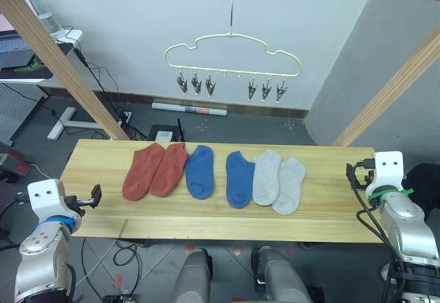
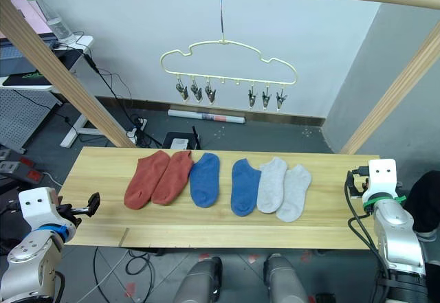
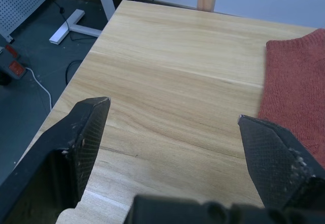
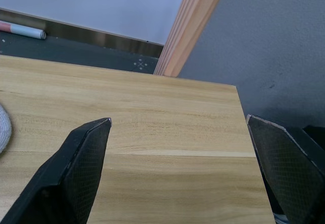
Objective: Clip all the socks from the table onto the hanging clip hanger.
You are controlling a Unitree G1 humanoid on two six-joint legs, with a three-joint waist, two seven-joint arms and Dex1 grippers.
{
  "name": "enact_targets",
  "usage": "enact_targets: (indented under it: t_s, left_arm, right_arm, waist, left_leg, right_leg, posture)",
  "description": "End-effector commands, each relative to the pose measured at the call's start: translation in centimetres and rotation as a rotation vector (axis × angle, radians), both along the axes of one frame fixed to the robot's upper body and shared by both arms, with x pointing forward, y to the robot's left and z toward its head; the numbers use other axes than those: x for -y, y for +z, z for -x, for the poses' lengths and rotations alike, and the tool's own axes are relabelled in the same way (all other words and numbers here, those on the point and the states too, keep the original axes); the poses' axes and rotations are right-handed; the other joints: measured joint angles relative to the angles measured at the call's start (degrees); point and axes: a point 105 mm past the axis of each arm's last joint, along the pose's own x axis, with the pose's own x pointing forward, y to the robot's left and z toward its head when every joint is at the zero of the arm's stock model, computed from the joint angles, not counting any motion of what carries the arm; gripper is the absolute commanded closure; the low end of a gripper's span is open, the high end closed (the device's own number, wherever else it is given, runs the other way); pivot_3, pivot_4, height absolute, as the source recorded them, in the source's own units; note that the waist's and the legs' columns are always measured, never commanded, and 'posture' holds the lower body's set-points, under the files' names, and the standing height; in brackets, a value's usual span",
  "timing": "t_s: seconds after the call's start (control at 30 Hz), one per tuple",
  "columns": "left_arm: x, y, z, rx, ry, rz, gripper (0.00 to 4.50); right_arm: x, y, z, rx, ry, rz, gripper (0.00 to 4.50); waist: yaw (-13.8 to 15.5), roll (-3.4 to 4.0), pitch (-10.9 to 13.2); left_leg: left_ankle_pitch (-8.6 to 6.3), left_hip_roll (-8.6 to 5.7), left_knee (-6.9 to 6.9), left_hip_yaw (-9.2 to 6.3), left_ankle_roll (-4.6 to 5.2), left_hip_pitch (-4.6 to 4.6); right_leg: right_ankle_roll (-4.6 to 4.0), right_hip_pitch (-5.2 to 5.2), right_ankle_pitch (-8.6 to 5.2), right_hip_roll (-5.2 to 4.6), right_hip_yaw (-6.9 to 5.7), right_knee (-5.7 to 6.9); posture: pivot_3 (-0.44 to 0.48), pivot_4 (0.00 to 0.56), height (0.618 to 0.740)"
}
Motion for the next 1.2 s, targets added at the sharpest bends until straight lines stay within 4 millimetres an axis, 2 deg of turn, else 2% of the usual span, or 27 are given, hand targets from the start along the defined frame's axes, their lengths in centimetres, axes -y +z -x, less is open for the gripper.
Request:
enact_targets:
  t_s: [0.03, 0.33, 0.53, 0.7, 0.8, 0.87, 0.97, 1.1, 1.2]
  left_arm:
    - [-0.7, 1.2, 0.2, 0.039, 0.024, -0.031, 0.02]
    - [-0.6, 1.5, 0.3, 0.042, 0.013, -0.06, 0.02]
    - [-0.8, 1.9, 0.8, 0.06, 0.022, -0.055, 0.02]
    - [-0.6, 3.3, 1.0, 0.118, 0.001, -0.008, 0.02]
    - [1.5, 4.8, 0.3, 0.175, -0.107, 0.038, 0.02]
    - [4.0, 6.1, -0.7, 0.213, -0.224, 0.044, 0.02]
    - [6.5, 7.2, -1.7, 0.229, -0.346, 0.024, 0.02]
    - [10.2, 9.8, -4.9, 0.3, -0.458, 0.028, 0.02]
    - [11.7, 11.1, -6.7, 0.332, -0.496, 0.019, 0.02]
  right_arm:
    - [0.1, 1.0, -0.1, 0.032, 0.001, 0.029, 0.0]
    - [-0.1, 1.1, -0.3, 0.032, 0.013, 0.03, 0.0]
    - [-0.9, 1.6, -0.9, 0.037, 0.062, 0.024, 0.0]
    - [-2.0, 2.3, -1.1, 0.051, 0.131, 0.063, 0.0]
    - [-3.8, 3.6, -1.5, 0.075, 0.239, 0.076, 0.0]
    - [-6.4, 4.8, -1.7, 0.092, 0.391, 0.047, 0.0]
    - [-9.6, 6.2, -1.5, 0.108, 0.582, 0.002, 0.0]
    - [-14.8, 9.7, -0.6, 0.175, 0.866, -0.095, 0.0]
    - [-17.1, 11.7, 0.0, 0.228, 0.973, -0.114, 0.0]
  waist:
    - [0.0, 0.0, 0.0]
    - [-0.01, 0.0, 0.0]
    - [-0.03, 0.0, 0.0]
    - [-0.03, -0.01, 0.02]
    - [-0.05, -0.01, 0.03]
    - [-0.06, -0.01, 0.04]
    - [-0.07, -0.01, 0.04]
    - [-0.05, -0.03, 0.07]
    - [-0.11, -0.06, 0.1]
  left_leg:
    - [0.0, 0.0, 0.0, 0.0, 0.0, 0.0]
    - [0.0, -0.01, 0.12, 0.04, 0.0, 0.12]
    - [0.0, 0.04, 0.44, 0.03, 0.0, 0.13]
    - [0.0, 0.03, 0.65, 0.02, 0.0, 0.1]
    - [0.0, 0.02, 0.68, 0.04, 0.0, 0.07]
    - [0.0, 0.01, 0.69, 0.04, 0.0, 0.06]
    - [0.0, 0.03, 0.72, 0.02, 0.0, 0.07]
    - [0.0, 0.03, 0.73, -0.02, 0.0, 0.02]
    - [0.0, 0.0, 0.82, -0.08, 0.0, -0.08]
  right_leg:
    - [0.0, 0.0, 0.0, 0.0, 0.0, 0.0]
    - [0.0, 0.0, -0.01, 0.0, 0.06, 0.32]
    - [-0.02, 0.01, -0.02, 0.01, 0.08, 0.56]
    - [-0.04, 0.04, -0.03, 0.01, 0.08, 0.63]
    - [-0.04, 0.03, -0.03, 0.0, 0.1, 0.62]
    - [-0.04, 0.03, -0.04, 0.01, 0.09, 0.62]
    - [-0.04, 0.05, -0.04, 0.05, 0.08, 0.64]
    - [-0.03, 0.04, -0.03, 0.17, 0.03, 0.64]
    - [0.02, 0.0, 0.0, 0.21, -0.03, 0.62]
  posture:
    - [0.069, 0.228, 0.74]
    - [0.077, 0.238, 0.74]
    - [0.08, 0.25, 0.74]
    - [0.076, 0.258, 0.74]
    - [0.069, 0.262, 0.74]
    - [0.058, 0.262, 0.74]
    - [0.053, 0.261, 0.74]
    - [0.023, 0.26, 0.74]
    - [0.01, 0.264, 0.74]
